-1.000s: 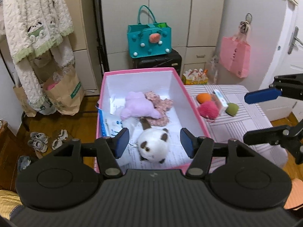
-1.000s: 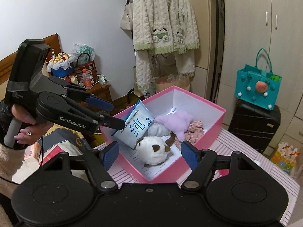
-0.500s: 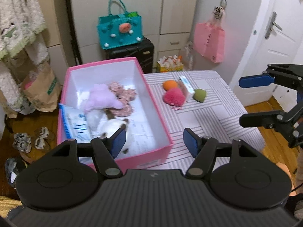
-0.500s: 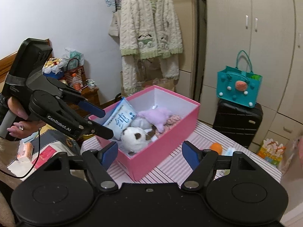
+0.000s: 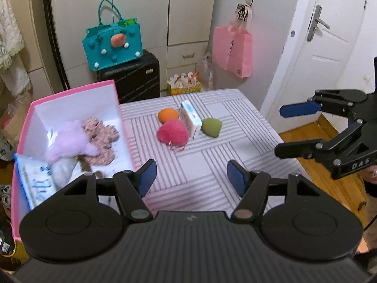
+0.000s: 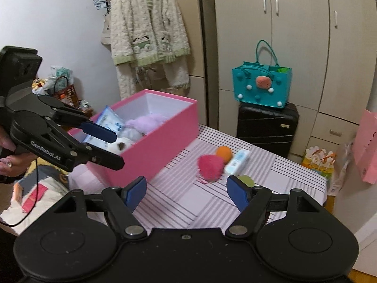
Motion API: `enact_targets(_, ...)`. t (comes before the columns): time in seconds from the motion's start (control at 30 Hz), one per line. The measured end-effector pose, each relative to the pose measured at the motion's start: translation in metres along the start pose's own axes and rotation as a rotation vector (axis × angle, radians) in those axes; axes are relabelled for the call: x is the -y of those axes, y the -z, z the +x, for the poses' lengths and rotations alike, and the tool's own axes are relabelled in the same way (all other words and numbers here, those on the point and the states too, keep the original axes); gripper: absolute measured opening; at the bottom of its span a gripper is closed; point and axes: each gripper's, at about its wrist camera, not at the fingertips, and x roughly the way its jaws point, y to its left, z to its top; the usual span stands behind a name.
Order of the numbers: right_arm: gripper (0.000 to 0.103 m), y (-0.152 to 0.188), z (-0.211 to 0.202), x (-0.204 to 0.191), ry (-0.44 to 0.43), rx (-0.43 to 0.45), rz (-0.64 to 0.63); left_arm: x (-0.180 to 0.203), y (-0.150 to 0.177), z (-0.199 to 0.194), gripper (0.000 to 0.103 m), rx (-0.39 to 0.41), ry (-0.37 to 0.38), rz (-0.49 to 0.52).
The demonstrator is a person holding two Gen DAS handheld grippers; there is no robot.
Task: Organize soft objects
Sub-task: 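Withdraw both grippers from the box toward the items on the table, then grasp the pink pompom with the left gripper while the right gripper grasps the green sponge ball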
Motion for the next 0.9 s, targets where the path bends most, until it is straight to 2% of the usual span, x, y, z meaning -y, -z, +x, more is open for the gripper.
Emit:
enact_targets(0.23, 0.080, 0.020, 0.025, 0.038, 0.017, 0.068, -0.005, 0.025, -0.003, 0.032, 0.064, 0.089, -0.079, 0.019)
enact_targets(0.37, 0.080, 0.026, 0.045, 0.056, 0.067, 0.052, -0.015, 0.034, -0.009, 0.058, 0.064, 0.071, -0.131, 0.021)
enact_targets(0.47, 0.079, 0.028, 0.061, 0.067, 0.072, 0.002, -0.040, 0.035, -0.014, 0.076, 0.064, 0.065, -0.163, 0.014)
enact_targets(0.67, 0.079, 0.038, 0.091, 0.088, 0.080, -0.015, 0.030, 0.036, -0.020, 0.111, 0.062, 0.068, -0.219, -0.017)
enact_targets(0.9, 0.077, 0.046, 0.121, 0.092, 0.075, -0.010, 0.039, 0.021, -0.022, 0.149, 0.047, 0.051, -0.229, -0.130)
